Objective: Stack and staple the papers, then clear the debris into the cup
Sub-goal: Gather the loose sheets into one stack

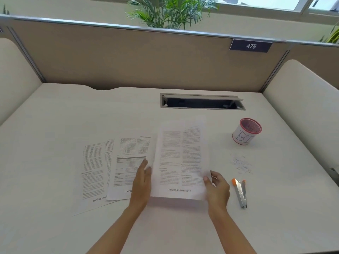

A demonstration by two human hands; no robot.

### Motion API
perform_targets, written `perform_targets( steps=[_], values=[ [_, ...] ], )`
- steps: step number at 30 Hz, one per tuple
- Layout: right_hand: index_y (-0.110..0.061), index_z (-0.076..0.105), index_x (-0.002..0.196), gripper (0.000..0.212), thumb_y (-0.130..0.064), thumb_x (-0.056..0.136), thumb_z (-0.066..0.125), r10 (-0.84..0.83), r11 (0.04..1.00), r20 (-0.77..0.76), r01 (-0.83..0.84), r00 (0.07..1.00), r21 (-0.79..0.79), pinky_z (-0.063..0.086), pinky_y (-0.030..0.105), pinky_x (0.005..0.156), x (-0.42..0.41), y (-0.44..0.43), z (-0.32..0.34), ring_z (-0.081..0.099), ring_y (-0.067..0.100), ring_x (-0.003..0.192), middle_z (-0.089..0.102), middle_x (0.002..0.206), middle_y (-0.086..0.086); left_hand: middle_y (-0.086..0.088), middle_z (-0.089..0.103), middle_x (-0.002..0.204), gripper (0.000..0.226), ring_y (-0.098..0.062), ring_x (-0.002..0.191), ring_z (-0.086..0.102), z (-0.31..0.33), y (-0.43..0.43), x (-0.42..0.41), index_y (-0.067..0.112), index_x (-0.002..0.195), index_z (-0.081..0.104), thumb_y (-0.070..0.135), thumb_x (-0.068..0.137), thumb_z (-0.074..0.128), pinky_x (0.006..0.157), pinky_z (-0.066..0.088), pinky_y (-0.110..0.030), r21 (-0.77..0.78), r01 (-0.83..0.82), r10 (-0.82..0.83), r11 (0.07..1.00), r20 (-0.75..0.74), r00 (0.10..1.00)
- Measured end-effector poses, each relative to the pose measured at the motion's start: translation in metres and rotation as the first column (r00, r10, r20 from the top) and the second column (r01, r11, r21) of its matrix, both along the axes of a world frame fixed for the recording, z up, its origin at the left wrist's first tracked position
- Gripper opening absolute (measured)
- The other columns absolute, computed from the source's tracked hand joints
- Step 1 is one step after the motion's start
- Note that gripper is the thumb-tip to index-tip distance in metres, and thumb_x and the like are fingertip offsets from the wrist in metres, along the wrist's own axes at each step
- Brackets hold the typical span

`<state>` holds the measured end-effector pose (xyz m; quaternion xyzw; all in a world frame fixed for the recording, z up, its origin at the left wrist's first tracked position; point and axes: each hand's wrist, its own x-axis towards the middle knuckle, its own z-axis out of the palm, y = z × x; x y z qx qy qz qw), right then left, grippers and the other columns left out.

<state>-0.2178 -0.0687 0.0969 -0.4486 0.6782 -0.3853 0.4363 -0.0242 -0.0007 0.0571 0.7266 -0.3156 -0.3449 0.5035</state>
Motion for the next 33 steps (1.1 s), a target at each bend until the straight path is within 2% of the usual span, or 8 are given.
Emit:
perform_targets(
  steps=[3,5,11,14,17,19,21,33],
  values=[
    [-0.017,0.063,0.106,0.021,-0.009,0.087,0.065,0.086,0.995,0.076,-0.09,0.993,0.045,0.051,0.025,0.078,0.008,0.005,0.001,0.064,0.015,0.093,0.068,0.098,0.0,-0.001,0.066,0.125,0.032,-0.021,0.113,0.063,0.025,-0.01,0.015,0.028,0.127,0.058,0.037,0.1,0.044,0.101,0.048,-0.045,-0.006,-0.112,0.096,0.994,-0.468,0.878],
    [-0.02,0.062,0.102,0.019,-0.008,0.087,0.064,0.136,0.988,0.101,-0.142,0.986,0.055,0.047,0.016,0.066,0.015,0.009,0.001,0.064,0.011,0.088,0.068,0.094,-0.004,-0.006,0.071,0.116,0.031,-0.027,0.107,0.066,0.031,-0.008,0.028,0.024,0.124,0.062,0.035,0.096,0.053,0.098,0.05,-0.05,0.016,-0.128,0.11,0.992,-0.63,0.769],
    [-0.018,0.063,0.101,0.013,-0.01,0.09,0.06,0.233,0.972,-0.089,-0.231,0.968,0.03,0.043,0.011,0.067,0.033,0.005,-0.009,0.064,0.015,0.094,0.068,0.094,-0.003,-0.005,0.07,0.115,0.031,-0.026,0.102,0.069,0.023,0.011,0.051,0.018,0.125,0.059,0.008,0.096,0.054,0.078,0.06,-0.036,-0.008,-0.078,0.064,0.997,-0.485,0.872],
    [-0.009,0.056,0.114,0.025,-0.012,0.09,0.061,0.221,0.975,-0.328,-0.218,0.919,0.045,0.047,0.024,0.082,0.042,-0.001,-0.018,0.058,0.023,0.105,0.062,0.111,0.007,-0.002,0.07,0.109,0.028,-0.022,0.094,0.069,0.021,0.021,0.063,0.018,0.121,0.058,0.006,0.096,0.053,0.063,0.059,-0.026,0.008,-0.148,0.134,0.989,-0.472,0.871],
    [-0.004,0.046,0.124,0.056,-0.037,0.084,0.067,0.316,0.946,-0.646,-0.279,0.695,0.163,0.041,0.032,0.092,0.054,-0.006,-0.024,0.049,0.029,0.112,0.052,0.122,0.013,-0.001,0.069,0.104,0.028,-0.022,0.09,0.068,0.02,0.029,0.074,0.017,0.12,0.058,0.004,0.096,0.052,0.059,0.058,-0.027,0.013,-0.192,0.175,0.981,-0.481,0.859],
    [-0.004,0.045,0.12,0.071,-0.058,0.078,0.063,0.389,0.913,-0.797,-0.305,0.461,0.27,0.037,0.029,0.082,0.064,-0.007,-0.023,0.05,0.025,0.105,0.052,0.117,0.011,-0.002,0.068,0.105,0.031,-0.023,0.091,0.066,0.02,0.033,0.083,0.015,0.125,0.056,0.004,0.096,0.051,0.067,0.057,-0.035,0.016,-0.223,0.202,0.975,-0.493,0.846],
    [-0.002,0.046,0.117,0.075,-0.064,0.076,0.061,0.41,0.9,-0.842,-0.305,0.352,0.311,0.035,0.027,0.075,0.072,-0.009,-0.02,0.05,0.023,0.1,0.052,0.114,0.011,-0.006,0.067,0.109,0.033,-0.025,0.092,0.065,0.017,0.037,0.094,0.012,0.128,0.055,0.004,0.097,0.05,0.074,0.054,-0.038,0.021,-0.253,0.229,0.967,-0.506,0.832],
    [-0.001,0.04,0.122,0.075,-0.041,0.072,0.078,0.497,0.858,-0.726,-0.143,0.475,0.493,0.042,0.031,0.083,0.086,-0.034,-0.008,0.045,0.028,0.111,0.044,0.121,0.014,-0.004,0.068,0.103,0.029,-0.025,0.089,0.065,0.011,0.046,0.116,0.014,0.124,0.057,0.005,0.098,0.049,0.074,0.053,-0.039,0.048,-0.326,0.301,0.944,-0.531,0.792]
  ],
)
